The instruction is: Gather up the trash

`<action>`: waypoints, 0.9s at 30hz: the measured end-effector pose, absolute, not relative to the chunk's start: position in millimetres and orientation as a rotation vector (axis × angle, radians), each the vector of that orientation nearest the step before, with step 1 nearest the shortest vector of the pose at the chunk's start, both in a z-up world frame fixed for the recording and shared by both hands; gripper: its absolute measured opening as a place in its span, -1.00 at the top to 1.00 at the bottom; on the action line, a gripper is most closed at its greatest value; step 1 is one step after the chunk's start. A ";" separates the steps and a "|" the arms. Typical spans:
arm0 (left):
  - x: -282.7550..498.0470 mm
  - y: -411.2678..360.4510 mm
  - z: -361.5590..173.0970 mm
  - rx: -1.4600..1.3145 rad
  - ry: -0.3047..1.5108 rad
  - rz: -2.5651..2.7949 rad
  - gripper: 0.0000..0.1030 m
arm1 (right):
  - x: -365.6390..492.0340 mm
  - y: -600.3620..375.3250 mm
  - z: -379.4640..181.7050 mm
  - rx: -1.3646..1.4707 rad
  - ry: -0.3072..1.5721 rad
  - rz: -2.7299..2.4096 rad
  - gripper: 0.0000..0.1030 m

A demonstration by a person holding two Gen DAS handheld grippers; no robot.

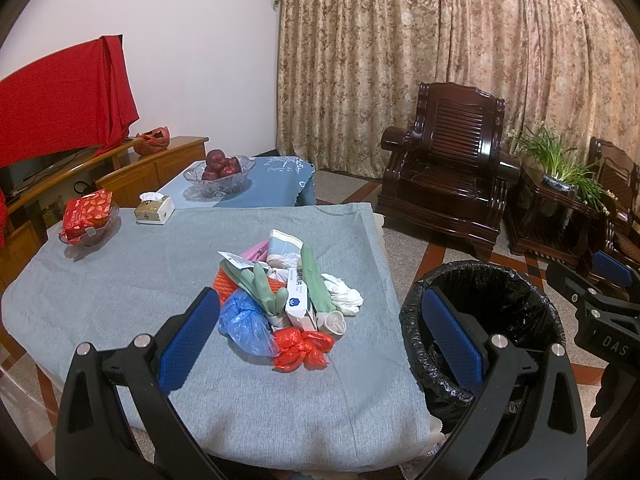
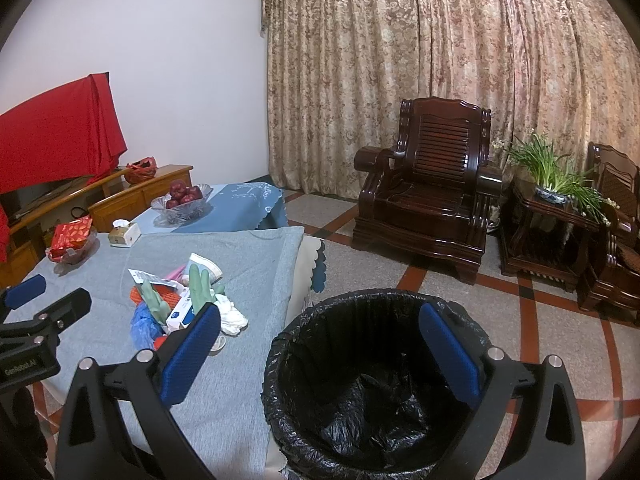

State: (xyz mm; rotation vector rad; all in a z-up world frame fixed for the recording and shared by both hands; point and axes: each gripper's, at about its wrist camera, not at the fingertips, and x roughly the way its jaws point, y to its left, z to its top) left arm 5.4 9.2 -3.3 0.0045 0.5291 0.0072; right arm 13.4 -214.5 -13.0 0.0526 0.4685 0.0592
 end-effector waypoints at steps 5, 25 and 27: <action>5.4 8.8 -3.3 0.005 0.530 0.008 -0.90 | 13.8 -214.6 -13.0 0.053 0.469 0.059 -0.88; 7.0 8.3 -8.6 0.003 0.533 0.008 -0.90 | 11.9 -218.0 -30.6 0.056 0.480 0.061 -0.88; 7.1 8.3 -8.6 0.003 0.533 0.008 -0.90 | 21.0 -213.3 -30.1 0.057 0.483 0.059 -0.88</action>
